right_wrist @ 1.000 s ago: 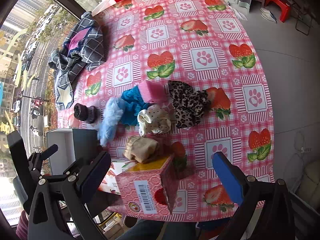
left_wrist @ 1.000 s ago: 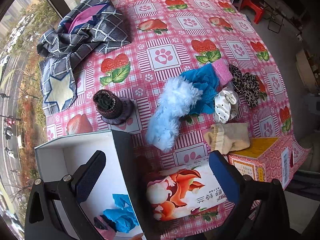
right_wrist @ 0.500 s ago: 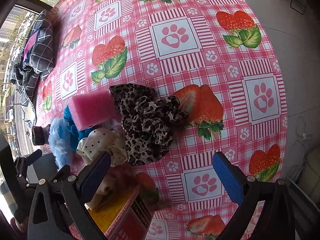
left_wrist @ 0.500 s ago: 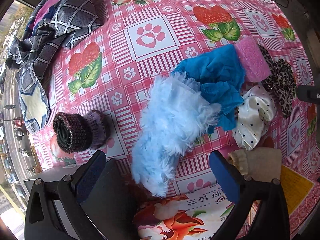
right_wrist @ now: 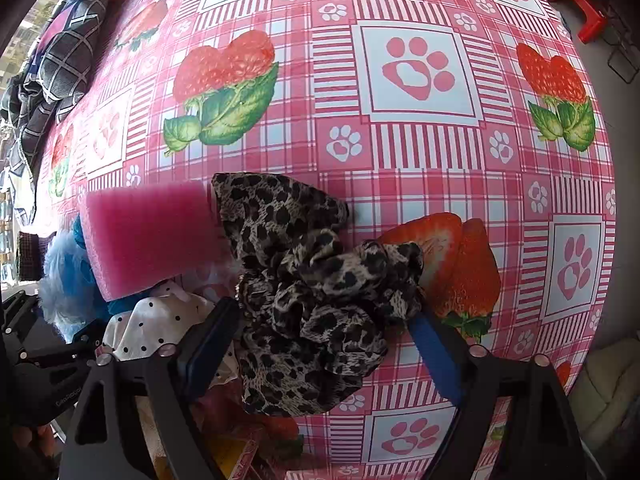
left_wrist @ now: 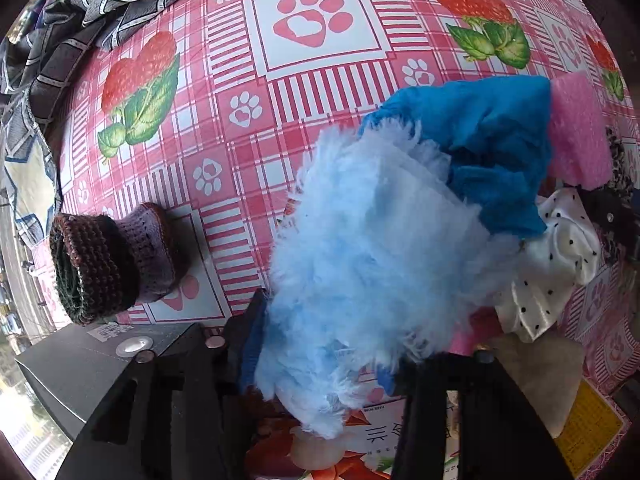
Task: Organize soft objects
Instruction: 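Grasp the light blue fluffy toy with the left gripper while the right grasps the leopard-print cloth, then lift the fluffy toy and leopard cloth and carry them toward the box, then bring both held items over the open white box, then open both grippers to drop the fluffy toy and leopard cloth into the box, then move the left gripper to the dark knit hat while the right approaches the pink sponge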
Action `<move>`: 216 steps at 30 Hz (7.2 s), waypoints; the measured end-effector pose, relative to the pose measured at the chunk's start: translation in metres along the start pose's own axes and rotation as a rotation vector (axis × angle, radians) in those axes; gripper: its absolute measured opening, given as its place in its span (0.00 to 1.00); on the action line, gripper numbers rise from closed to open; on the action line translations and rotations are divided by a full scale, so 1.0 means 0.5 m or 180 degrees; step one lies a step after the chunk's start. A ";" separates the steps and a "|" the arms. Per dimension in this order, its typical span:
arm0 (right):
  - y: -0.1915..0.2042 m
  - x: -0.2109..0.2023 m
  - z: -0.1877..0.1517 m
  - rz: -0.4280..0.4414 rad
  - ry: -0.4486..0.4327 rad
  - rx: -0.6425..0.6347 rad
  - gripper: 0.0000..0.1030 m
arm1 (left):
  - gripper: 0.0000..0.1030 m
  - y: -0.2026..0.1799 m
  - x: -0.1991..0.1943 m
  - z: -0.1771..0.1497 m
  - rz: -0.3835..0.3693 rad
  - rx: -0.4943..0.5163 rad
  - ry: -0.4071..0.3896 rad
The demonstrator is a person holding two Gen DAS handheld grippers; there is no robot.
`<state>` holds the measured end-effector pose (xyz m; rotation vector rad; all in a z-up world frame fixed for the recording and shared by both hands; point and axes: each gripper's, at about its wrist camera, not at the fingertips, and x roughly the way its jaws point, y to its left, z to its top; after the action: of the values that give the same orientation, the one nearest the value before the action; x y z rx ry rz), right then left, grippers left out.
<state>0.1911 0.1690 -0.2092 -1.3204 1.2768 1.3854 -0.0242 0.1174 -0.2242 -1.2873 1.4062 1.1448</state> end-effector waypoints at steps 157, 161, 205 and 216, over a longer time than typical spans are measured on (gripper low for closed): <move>0.513 -0.276 -0.449 0.0074 -0.0630 -0.1412 0.38 | 0.30 0.277 -0.229 -0.539 -0.0168 -0.1098 -0.1135; 0.550 -0.265 -0.432 0.0121 -0.0580 -0.1503 0.38 | 0.30 0.294 -0.214 -0.541 -0.0158 -0.1176 -0.1086; 0.659 -0.248 -0.330 0.0363 -0.0520 -0.1606 0.94 | 0.98 0.346 -0.152 -0.523 -0.0775 -0.1542 -0.0962; 0.532 -0.281 -0.303 0.0445 -0.0481 -0.1080 1.00 | 1.00 0.309 -0.202 -0.491 -0.1116 -0.1300 -0.1101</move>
<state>-0.0283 -0.0093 -0.0262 -1.3355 1.0813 1.8262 -0.1771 -0.1003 -0.0709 -1.4579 0.6815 1.3682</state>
